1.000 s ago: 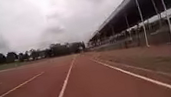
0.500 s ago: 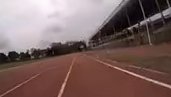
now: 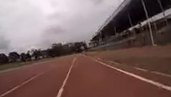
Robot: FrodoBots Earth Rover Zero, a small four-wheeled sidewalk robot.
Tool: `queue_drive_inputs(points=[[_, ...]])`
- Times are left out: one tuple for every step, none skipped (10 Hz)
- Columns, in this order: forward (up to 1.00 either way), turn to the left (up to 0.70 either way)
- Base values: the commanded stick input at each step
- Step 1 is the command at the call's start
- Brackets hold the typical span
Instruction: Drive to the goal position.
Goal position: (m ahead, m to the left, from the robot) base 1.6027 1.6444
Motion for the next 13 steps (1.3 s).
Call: queue_drive_inputs(points=[[0.70,0.01],[0.70,0.00],[0.70,0.00],[0.70,0.00],[0.70,0.00],[0.70,0.00],[0.70,0.00],[0.70,0.00],[0.70,0.00],[0.70,0.00],[0.70,0.00],[0.70,0.00],[0.70,0.00]])
